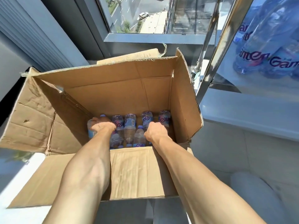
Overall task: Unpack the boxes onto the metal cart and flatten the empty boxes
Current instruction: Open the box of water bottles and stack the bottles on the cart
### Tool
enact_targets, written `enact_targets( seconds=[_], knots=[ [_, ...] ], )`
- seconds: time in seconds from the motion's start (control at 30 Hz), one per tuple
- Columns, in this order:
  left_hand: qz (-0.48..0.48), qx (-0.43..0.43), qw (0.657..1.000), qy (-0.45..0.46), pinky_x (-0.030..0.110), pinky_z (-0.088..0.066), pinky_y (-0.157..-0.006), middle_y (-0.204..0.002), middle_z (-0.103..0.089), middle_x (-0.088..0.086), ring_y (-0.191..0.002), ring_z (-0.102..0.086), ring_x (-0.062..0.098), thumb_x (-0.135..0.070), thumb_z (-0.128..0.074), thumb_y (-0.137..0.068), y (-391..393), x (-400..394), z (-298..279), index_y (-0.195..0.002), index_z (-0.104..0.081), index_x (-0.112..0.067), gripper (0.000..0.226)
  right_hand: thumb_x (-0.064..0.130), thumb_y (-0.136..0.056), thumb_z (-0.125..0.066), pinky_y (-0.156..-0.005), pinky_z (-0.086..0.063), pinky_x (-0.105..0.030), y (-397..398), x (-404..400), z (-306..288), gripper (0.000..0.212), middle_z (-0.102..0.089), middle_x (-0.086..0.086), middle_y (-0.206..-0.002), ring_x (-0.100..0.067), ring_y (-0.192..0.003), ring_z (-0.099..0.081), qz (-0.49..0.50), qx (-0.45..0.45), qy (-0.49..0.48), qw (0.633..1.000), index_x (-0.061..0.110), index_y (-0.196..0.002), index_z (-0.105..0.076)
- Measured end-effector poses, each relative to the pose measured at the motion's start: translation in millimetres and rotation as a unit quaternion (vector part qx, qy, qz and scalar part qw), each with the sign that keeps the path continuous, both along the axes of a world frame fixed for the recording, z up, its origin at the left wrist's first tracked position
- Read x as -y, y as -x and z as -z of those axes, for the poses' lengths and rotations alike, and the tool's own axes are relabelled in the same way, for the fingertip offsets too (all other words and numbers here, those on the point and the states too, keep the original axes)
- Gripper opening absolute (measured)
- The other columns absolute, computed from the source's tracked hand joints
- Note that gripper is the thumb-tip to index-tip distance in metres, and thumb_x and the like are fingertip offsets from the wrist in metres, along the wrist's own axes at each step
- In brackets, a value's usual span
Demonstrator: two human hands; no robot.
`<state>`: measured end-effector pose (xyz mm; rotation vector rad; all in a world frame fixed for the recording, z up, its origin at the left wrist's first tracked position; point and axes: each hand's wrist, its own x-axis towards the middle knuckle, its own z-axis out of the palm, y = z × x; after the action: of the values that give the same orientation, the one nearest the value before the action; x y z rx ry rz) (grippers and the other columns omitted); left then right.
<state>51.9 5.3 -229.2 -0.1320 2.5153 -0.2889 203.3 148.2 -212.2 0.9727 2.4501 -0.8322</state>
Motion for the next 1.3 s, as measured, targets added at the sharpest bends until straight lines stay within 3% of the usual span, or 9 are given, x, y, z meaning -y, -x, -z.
enact_targets(
  seconds=[0.13,0.23,0.4,0.5,0.6,0.83,1.1,1.23,1.3],
  knots=[
    [-0.023,-0.061,0.998,-0.006,0.043,-0.014,-0.117,-0.16,-0.013,0.016,-0.147,-0.014,0.032,-0.048,-0.04,-0.098,-8.3,3.9,-9.2,-0.153,-0.018,-0.007,0.072,0.033,-0.087,-0.062,-0.085,-0.049,-0.036,4.1,6.9,-1.9,0.044,-0.06,-0.012,-0.122,-0.03,-0.111,-0.059,-0.066,0.012,-0.035,0.997,0.013,-0.126,-0.057],
    [-0.061,-0.054,0.997,-0.013,0.046,-0.014,-0.118,-0.159,-0.008,0.021,-0.147,-0.01,0.037,-0.033,-0.045,-0.099,-14.6,6.3,-14.9,-0.151,-0.015,0.0,0.068,0.035,-0.085,-0.063,-0.084,-0.049,-0.035,2.1,8.9,-3.8,0.047,-0.061,-0.012,-0.122,-0.03,-0.11,-0.06,-0.073,0.024,-0.029,0.997,0.013,-0.126,-0.056],
    [-0.037,-0.055,0.997,0.033,0.044,-0.028,-0.11,-0.155,-0.018,0.018,-0.139,-0.023,0.038,-0.041,-0.043,-0.099,-10.2,14.4,-7.1,-0.149,-0.025,-0.015,0.059,0.034,-0.087,-0.064,-0.085,-0.049,-0.034,0.7,7.8,4.1,0.047,-0.06,-0.012,-0.121,-0.029,-0.108,-0.06,-0.064,0.029,-0.016,0.997,0.011,-0.127,-0.054],
    [-0.055,-0.027,0.996,0.058,0.034,-0.031,-0.095,-0.152,-0.031,0.013,-0.137,-0.032,0.028,-0.032,-0.044,-0.101,-9.9,14.5,-4.2,-0.148,-0.031,-0.008,0.054,0.035,-0.088,-0.064,-0.086,-0.049,-0.035,1.1,6.2,9.8,0.047,-0.06,-0.011,-0.121,-0.028,-0.107,-0.06,-0.058,0.027,-0.01,0.998,0.012,-0.128,-0.053],
    [-0.091,-0.002,0.993,0.076,0.038,-0.024,-0.08,-0.147,-0.04,0.01,-0.136,-0.035,0.026,-0.023,-0.052,-0.098,-12.6,15.1,-9.0,-0.143,-0.039,-0.007,0.05,0.034,-0.089,-0.064,-0.088,-0.049,-0.035,1.8,4.6,14.7,0.047,-0.06,-0.011,-0.121,-0.028,-0.108,-0.06,-0.062,0.026,-0.006,0.998,0.012,-0.128,-0.053],
    [-0.135,-0.113,0.982,-0.064,0.04,-0.046,-0.096,-0.142,-0.046,0.018,-0.13,-0.044,0.031,-0.037,-0.073,-0.076,-19.2,20.7,-31.5,-0.134,-0.053,-0.008,0.068,0.035,-0.089,-0.063,-0.09,-0.049,-0.036,3.7,1.5,15.7,0.048,-0.06,-0.013,-0.124,-0.03,-0.111,-0.059,-0.038,0.005,-0.005,0.999,0.01,-0.129,-0.054],
    [-0.311,-0.183,0.886,-0.291,0.038,-0.052,-0.093,-0.117,-0.065,0.015,-0.108,-0.064,0.028,-0.032,-0.077,-0.068,-14.7,53.2,-83.6,-0.118,-0.061,-0.001,0.061,0.033,-0.091,-0.055,-0.095,-0.046,-0.035,3.1,-2.8,-7.1,0.044,-0.06,-0.018,-0.128,-0.036,-0.116,-0.057,0.153,-0.089,0.078,0.981,0.007,-0.127,-0.057],
    [-0.347,-0.064,0.809,-0.471,0.025,-0.046,-0.053,-0.079,-0.064,0.009,-0.056,-0.06,0.022,-0.039,-0.063,-0.069,-20.0,68.4,-114.3,-0.093,-0.064,-0.009,0.039,0.045,-0.092,-0.052,-0.095,-0.046,-0.035,5.7,-3.0,-30.8,0.05,-0.061,-0.014,-0.126,-0.032,-0.112,-0.058,0.201,-0.142,0.176,0.953,0.008,-0.126,-0.057],
    [-0.345,0.018,0.761,-0.549,0.017,-0.038,-0.045,-0.066,-0.062,0.002,-0.043,-0.053,0.013,-0.044,-0.055,-0.07,-27.8,60.7,-125.5,-0.083,-0.065,-0.016,0.032,0.055,-0.09,-0.052,-0.089,-0.05,-0.035,10.1,0.5,-47.3,0.059,-0.062,-0.012,-0.124,-0.028,-0.104,-0.061,0.255,-0.165,0.307,0.902,0.01,-0.128,-0.054]
  ],
)
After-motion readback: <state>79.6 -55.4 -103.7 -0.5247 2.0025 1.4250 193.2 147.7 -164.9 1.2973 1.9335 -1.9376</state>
